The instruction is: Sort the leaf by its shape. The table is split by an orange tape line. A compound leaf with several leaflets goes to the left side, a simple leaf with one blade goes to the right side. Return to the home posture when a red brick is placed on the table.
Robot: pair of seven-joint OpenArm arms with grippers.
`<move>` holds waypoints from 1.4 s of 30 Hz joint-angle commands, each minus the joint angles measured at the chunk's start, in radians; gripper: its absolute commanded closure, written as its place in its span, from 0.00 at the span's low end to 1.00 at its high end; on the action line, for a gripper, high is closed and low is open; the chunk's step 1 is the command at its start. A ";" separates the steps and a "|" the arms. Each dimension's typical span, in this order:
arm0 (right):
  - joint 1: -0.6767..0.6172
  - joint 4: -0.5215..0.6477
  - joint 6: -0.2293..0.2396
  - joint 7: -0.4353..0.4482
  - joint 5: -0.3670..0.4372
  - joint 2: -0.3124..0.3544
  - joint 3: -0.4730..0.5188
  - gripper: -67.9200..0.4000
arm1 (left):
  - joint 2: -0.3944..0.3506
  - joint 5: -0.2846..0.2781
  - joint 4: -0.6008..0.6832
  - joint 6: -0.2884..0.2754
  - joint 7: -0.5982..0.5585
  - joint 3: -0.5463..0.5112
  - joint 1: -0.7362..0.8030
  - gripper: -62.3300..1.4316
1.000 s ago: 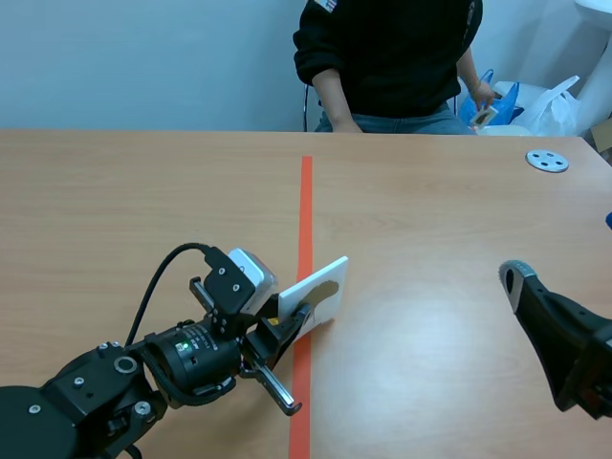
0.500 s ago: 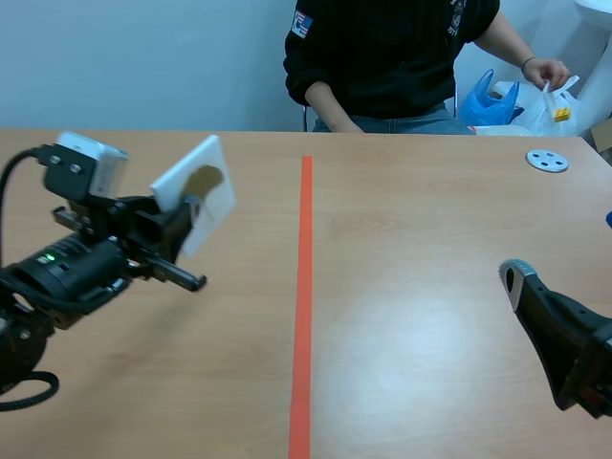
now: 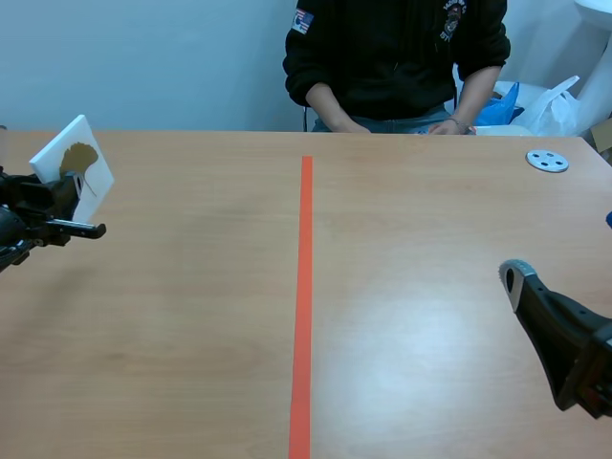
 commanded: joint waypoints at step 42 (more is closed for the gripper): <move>0.014 0.003 0.001 0.034 0.011 0.000 0.011 0.00 | 0.029 -0.037 -0.600 -0.011 -0.183 0.098 -0.292 0.66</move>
